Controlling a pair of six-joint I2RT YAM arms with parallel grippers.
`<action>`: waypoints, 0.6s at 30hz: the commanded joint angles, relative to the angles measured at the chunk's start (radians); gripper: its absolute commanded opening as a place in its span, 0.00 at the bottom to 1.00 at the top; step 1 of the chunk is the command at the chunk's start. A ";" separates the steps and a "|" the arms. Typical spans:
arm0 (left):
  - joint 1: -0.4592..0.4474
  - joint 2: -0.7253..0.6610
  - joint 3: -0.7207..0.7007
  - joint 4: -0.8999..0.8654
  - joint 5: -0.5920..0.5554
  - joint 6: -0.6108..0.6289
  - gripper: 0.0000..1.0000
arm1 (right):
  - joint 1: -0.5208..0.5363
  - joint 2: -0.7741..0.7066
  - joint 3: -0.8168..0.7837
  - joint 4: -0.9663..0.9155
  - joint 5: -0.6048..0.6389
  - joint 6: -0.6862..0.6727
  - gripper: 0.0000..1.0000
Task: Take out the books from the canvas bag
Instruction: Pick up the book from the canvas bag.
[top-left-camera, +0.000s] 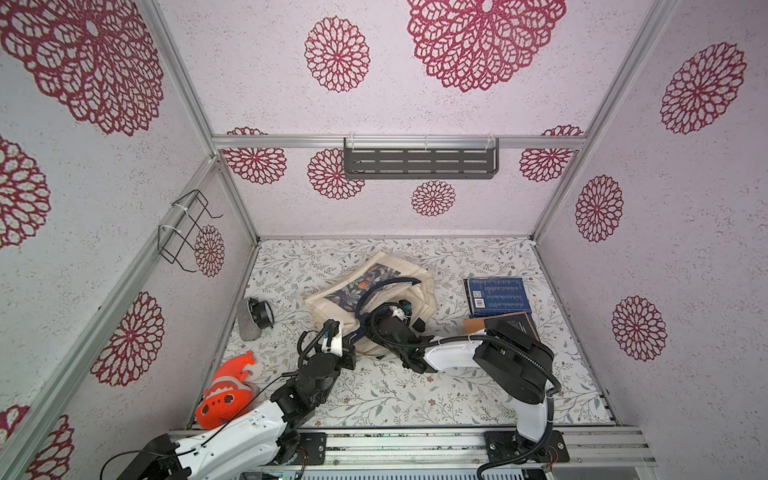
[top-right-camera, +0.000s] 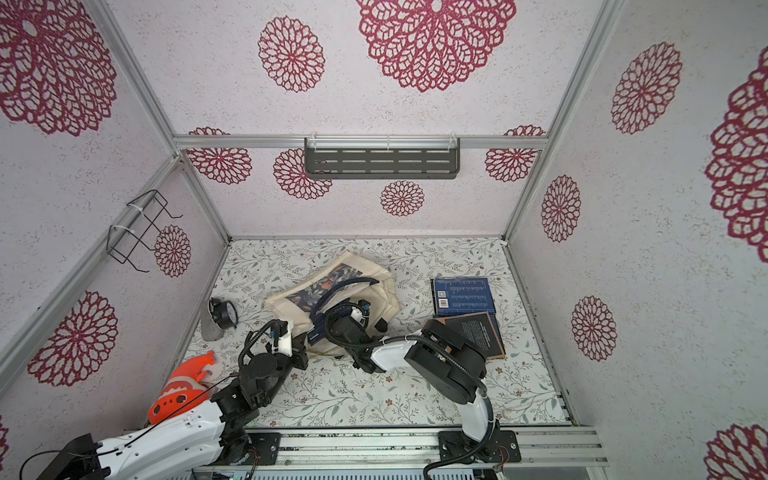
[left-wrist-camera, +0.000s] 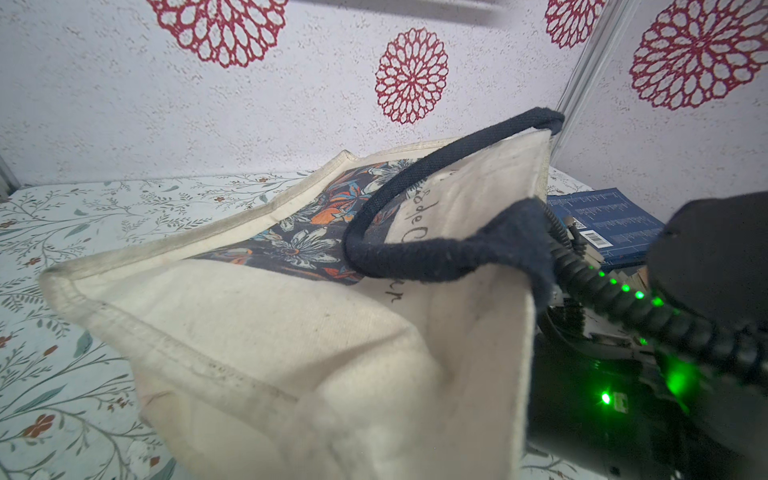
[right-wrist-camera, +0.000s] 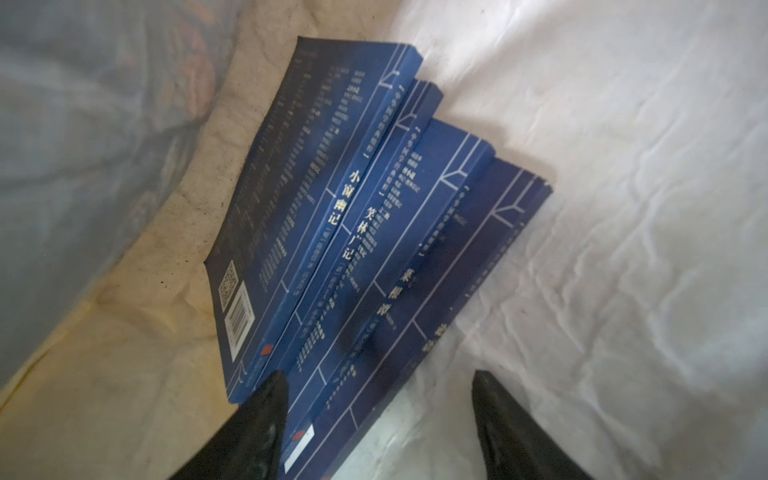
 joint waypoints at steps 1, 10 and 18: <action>-0.021 -0.017 0.007 0.120 0.049 0.029 0.00 | 0.006 0.023 0.001 0.069 0.010 0.058 0.71; -0.028 0.008 0.008 0.143 0.074 0.032 0.00 | 0.000 0.084 -0.001 0.210 0.001 0.086 0.65; -0.030 0.024 0.013 0.145 0.083 0.035 0.00 | -0.047 0.134 -0.046 0.407 -0.034 0.086 0.57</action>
